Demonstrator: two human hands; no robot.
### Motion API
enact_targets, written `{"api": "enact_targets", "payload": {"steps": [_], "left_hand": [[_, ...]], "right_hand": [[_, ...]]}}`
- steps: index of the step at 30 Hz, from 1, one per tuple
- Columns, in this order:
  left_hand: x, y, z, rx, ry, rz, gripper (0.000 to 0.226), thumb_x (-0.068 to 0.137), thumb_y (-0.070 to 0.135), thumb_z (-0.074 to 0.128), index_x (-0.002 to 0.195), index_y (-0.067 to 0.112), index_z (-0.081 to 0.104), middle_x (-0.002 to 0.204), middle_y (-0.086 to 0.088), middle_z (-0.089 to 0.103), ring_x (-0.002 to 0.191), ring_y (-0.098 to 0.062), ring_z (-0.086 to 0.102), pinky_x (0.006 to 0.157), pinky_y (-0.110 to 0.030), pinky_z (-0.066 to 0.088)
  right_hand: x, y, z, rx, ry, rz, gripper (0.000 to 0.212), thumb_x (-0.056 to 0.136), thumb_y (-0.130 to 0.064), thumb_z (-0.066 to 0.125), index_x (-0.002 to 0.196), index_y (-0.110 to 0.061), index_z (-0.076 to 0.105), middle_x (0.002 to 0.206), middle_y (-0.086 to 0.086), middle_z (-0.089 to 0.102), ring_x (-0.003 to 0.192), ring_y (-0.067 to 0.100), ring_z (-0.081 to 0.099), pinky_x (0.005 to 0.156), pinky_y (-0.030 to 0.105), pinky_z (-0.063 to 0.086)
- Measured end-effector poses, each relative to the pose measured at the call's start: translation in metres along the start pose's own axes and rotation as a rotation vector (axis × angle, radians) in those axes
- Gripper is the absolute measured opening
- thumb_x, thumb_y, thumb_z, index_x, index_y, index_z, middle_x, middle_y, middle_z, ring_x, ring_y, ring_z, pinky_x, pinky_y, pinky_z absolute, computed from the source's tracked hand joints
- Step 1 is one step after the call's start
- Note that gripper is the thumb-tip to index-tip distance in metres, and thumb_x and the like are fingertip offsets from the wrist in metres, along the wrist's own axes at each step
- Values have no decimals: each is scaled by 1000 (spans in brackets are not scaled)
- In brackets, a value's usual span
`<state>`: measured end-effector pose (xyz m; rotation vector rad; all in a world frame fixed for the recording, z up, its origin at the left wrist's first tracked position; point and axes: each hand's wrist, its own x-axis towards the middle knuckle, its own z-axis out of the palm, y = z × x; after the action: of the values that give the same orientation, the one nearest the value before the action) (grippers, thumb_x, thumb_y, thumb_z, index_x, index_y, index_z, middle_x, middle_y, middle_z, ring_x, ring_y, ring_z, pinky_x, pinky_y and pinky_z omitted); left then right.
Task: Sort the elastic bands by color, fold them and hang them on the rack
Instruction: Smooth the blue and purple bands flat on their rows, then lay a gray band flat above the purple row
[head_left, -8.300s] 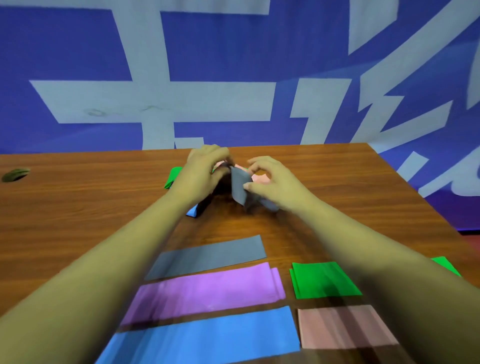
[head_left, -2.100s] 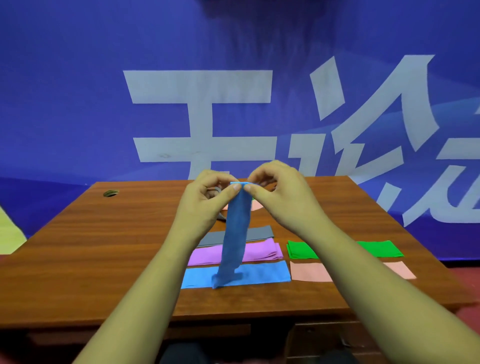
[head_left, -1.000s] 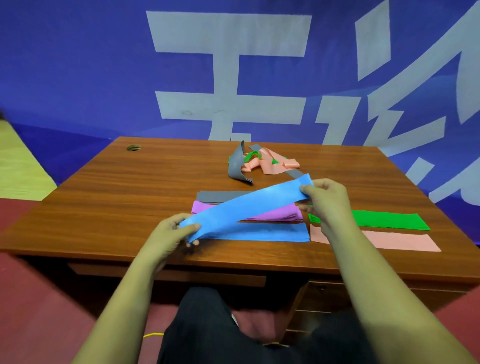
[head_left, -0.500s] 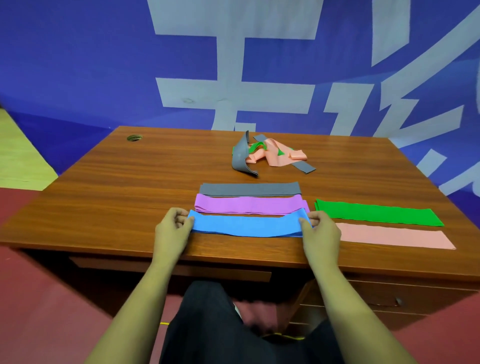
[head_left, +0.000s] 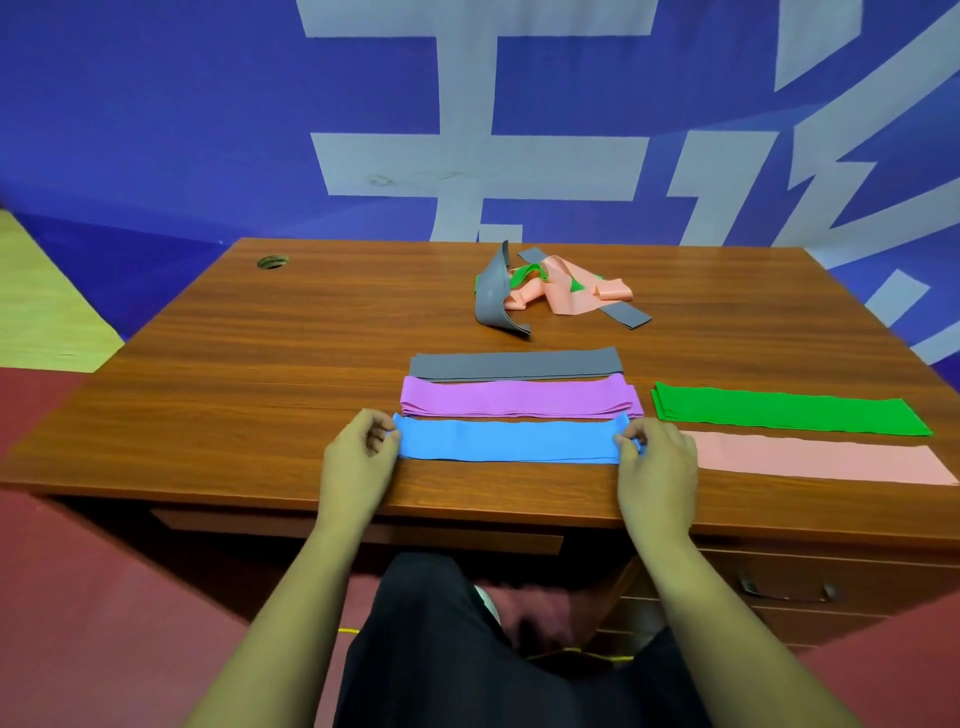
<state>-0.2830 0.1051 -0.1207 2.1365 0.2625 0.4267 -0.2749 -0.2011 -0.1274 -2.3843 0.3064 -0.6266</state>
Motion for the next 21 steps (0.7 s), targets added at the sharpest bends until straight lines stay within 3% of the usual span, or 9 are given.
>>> {"api": "enact_targets", "payload": {"steps": [4, 8, 11, 15, 18, 21], "left_hand": [[-4, -7, 9, 210, 63, 123, 7, 88, 13, 66, 93, 17, 67, 100, -3, 54, 92, -21, 57, 81, -34, 49], [-9, -4, 12, 239, 77, 112, 11, 89, 16, 65, 100, 14, 69, 108, -6, 49, 107, -23, 47, 88, -29, 40], [-2, 5, 8, 238, 92, 153, 10, 88, 16, 65, 98, 15, 66, 105, -2, 47, 104, -19, 40, 88, -25, 33], [35, 20, 15, 327, -4, 287, 9, 85, 13, 62, 94, 11, 63, 98, -6, 52, 97, -27, 48, 88, -36, 41], [71, 37, 26, 436, -105, 393, 15, 82, 12, 62, 97, 10, 62, 96, -10, 51, 95, -32, 51, 86, -41, 45], [109, 56, 40, 530, -171, 472, 20, 81, 14, 63, 100, 11, 62, 95, -12, 50, 95, -36, 52, 83, -43, 46]], "right_hand": [[-2, 2, 3, -121, 4, -1, 19, 92, -14, 63, 108, -8, 72, 106, 6, 61, 105, 26, 48, 89, 40, 47], [-6, -1, 0, -166, 53, -31, 22, 89, -16, 63, 107, -8, 73, 114, 11, 54, 109, 29, 46, 93, 46, 43], [1, -13, -4, -123, -1, -180, 26, 87, -18, 60, 110, -10, 71, 124, 12, 54, 116, 30, 47, 98, 46, 40], [37, -51, 0, -138, -237, -331, 32, 91, -21, 57, 118, -9, 67, 140, 13, 50, 128, 31, 45, 107, 44, 36], [72, -78, 11, -240, -373, -456, 35, 93, -26, 51, 123, -11, 61, 133, 9, 54, 123, 26, 49, 103, 40, 38], [105, -93, 27, -323, -460, -457, 33, 93, -28, 48, 120, -11, 59, 120, 9, 57, 114, 27, 52, 96, 41, 43]]}}
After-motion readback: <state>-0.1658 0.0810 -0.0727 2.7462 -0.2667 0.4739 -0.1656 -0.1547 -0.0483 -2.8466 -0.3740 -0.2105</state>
